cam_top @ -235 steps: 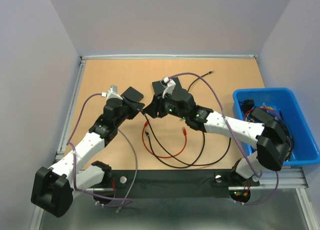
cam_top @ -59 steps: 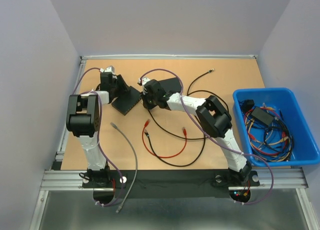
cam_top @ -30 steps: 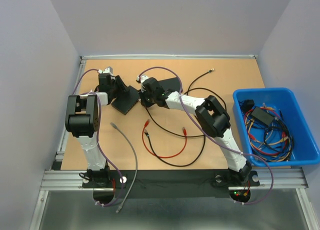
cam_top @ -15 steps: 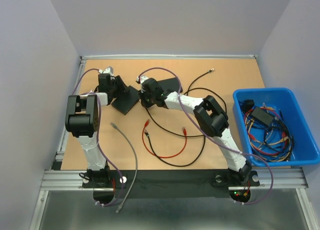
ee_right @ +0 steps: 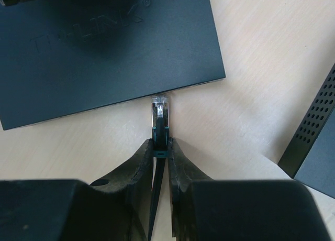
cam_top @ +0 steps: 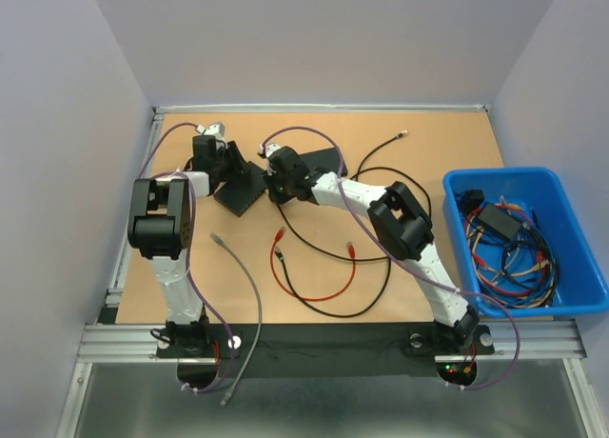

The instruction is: Insert the plug into the switch port

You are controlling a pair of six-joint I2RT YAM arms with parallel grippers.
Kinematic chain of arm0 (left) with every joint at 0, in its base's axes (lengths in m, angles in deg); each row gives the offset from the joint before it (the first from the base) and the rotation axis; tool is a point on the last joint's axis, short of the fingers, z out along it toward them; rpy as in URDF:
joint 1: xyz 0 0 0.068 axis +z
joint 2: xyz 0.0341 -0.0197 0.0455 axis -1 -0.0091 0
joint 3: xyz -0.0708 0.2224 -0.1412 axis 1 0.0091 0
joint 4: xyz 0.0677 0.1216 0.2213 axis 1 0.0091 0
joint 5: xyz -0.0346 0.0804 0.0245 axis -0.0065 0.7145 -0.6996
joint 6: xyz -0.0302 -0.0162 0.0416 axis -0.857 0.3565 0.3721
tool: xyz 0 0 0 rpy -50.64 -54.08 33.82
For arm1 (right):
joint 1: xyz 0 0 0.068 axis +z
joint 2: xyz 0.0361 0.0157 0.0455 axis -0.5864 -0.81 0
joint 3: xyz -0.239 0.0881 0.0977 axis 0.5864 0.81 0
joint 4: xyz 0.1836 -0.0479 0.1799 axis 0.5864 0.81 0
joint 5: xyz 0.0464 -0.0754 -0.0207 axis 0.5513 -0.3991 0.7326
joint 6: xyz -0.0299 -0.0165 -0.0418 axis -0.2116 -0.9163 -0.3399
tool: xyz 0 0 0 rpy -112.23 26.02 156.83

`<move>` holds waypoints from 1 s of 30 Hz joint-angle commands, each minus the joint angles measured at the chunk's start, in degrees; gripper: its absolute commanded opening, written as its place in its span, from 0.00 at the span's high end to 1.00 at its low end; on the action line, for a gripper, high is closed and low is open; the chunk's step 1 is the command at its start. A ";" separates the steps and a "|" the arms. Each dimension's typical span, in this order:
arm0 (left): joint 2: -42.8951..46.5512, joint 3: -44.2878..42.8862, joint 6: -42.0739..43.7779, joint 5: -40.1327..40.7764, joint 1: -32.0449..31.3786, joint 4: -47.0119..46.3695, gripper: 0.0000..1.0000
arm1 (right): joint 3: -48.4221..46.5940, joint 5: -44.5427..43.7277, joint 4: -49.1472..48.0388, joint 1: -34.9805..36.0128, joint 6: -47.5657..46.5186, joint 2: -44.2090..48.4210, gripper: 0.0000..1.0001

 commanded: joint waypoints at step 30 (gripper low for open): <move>-0.45 -1.95 1.10 -2.10 -2.18 4.03 0.44 | -6.75 -2.02 0.63 3.44 0.41 0.15 1.00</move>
